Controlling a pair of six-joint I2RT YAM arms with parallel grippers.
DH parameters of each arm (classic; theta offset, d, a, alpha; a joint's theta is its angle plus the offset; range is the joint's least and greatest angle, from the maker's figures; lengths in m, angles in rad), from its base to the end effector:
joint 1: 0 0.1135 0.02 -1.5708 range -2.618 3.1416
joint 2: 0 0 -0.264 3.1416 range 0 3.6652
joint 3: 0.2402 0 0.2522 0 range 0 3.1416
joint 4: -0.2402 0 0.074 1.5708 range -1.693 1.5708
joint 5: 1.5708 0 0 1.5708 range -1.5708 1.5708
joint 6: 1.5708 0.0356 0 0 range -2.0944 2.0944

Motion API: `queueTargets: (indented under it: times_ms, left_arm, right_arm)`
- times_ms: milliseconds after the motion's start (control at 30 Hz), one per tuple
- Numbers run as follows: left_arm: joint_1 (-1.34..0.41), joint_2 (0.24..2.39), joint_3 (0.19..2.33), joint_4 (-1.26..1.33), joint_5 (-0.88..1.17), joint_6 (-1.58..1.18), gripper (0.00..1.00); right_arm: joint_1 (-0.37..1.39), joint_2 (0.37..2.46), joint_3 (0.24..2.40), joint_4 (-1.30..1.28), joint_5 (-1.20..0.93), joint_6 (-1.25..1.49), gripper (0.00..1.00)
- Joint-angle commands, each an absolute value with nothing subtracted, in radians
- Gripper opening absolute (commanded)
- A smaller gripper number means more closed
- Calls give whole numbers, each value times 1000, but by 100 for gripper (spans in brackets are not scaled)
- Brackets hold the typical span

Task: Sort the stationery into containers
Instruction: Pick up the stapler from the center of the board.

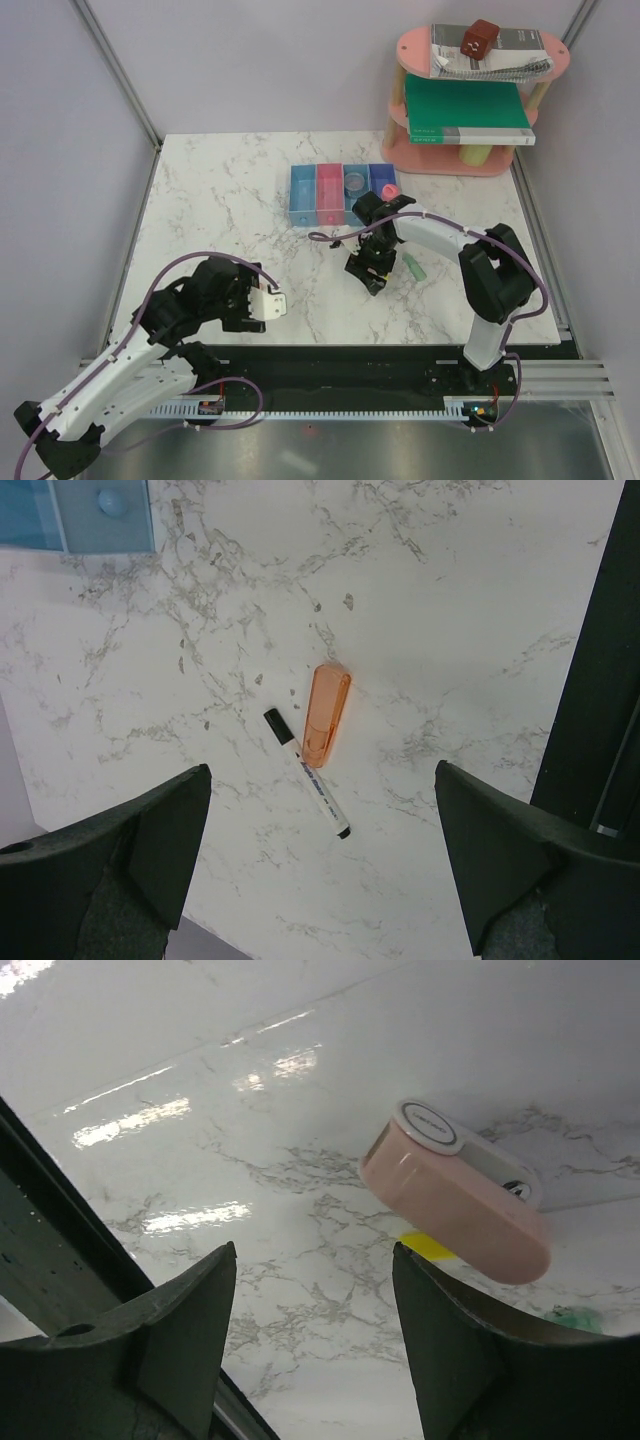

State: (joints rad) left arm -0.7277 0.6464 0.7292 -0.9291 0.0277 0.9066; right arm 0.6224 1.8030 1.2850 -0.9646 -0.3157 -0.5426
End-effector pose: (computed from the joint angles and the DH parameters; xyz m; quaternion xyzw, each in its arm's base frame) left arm 0.0897 -0.0813 0.2705 0.6852 0.6362 0.0188 0.3541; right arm 0.2639 0.2030 0.1938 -0.5485 0.8201 0.1586 0.0372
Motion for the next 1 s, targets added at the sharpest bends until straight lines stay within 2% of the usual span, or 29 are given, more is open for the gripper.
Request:
queueTargets:
  times_ms: [0,533,967]
  left_arm:
    - [-721,634,718,-904,29,923,100]
    - [-716,624,693,-897,41,927,100]
    - [-715,624,690,-891,43,931,100]
  right_arm:
    - [594,1853,1295,-920,-304,-558,71]
    - [577,1928,1368,-854,-302,-546,71]
    - [575,1911,1368,-798,-291,-427,72]
